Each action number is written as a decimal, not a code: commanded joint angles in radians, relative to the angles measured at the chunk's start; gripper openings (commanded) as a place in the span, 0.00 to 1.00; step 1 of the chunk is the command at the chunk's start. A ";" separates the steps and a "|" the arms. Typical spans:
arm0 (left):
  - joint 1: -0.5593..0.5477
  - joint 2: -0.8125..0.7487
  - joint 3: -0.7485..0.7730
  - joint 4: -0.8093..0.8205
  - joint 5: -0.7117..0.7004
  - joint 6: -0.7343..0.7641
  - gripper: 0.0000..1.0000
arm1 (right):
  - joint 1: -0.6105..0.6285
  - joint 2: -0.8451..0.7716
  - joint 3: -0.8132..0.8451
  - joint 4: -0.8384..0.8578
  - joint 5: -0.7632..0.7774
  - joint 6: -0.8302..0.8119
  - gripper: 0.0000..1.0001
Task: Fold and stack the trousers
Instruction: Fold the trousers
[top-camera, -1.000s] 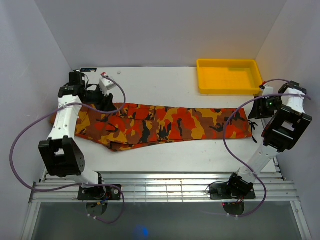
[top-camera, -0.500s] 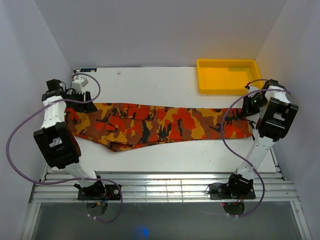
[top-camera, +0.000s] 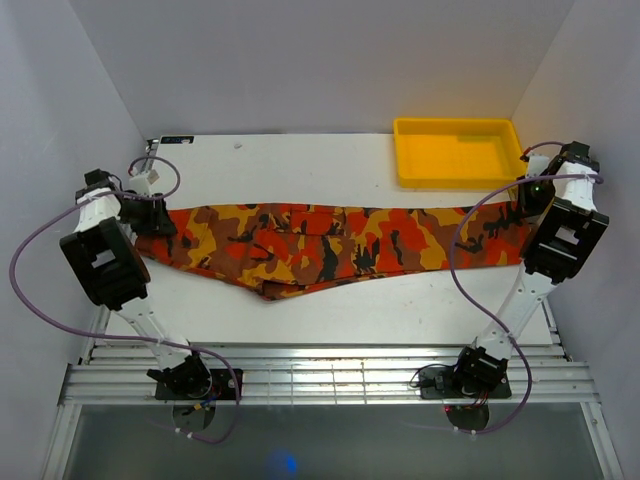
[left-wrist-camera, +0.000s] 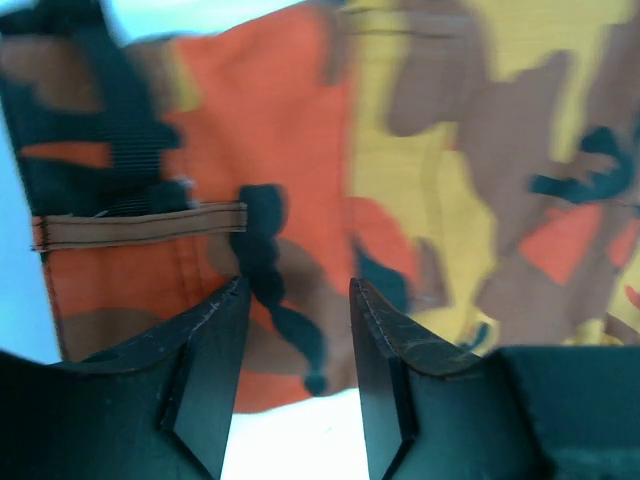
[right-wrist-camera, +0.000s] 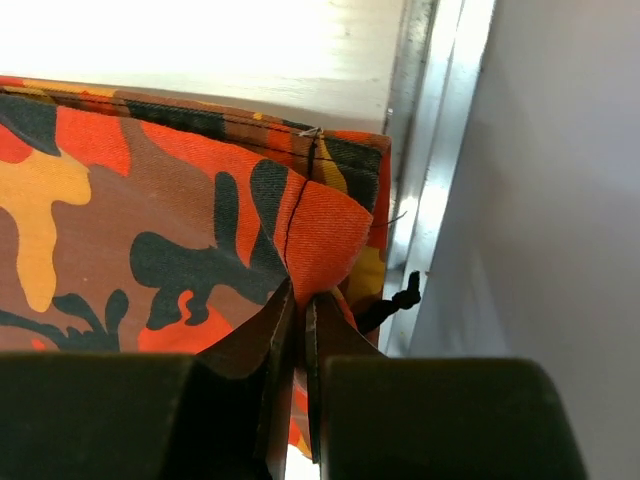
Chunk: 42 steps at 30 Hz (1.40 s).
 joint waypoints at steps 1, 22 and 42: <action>0.023 0.081 0.019 0.041 -0.097 -0.113 0.55 | -0.033 0.004 0.034 0.028 0.043 -0.012 0.08; 0.032 0.025 0.285 -0.147 0.125 0.059 0.61 | -0.076 -0.083 -0.063 -0.159 -0.064 -0.082 0.68; -0.032 -0.121 0.186 -0.113 0.213 0.077 0.61 | -0.108 -0.022 -0.169 -0.149 -0.115 -0.099 0.72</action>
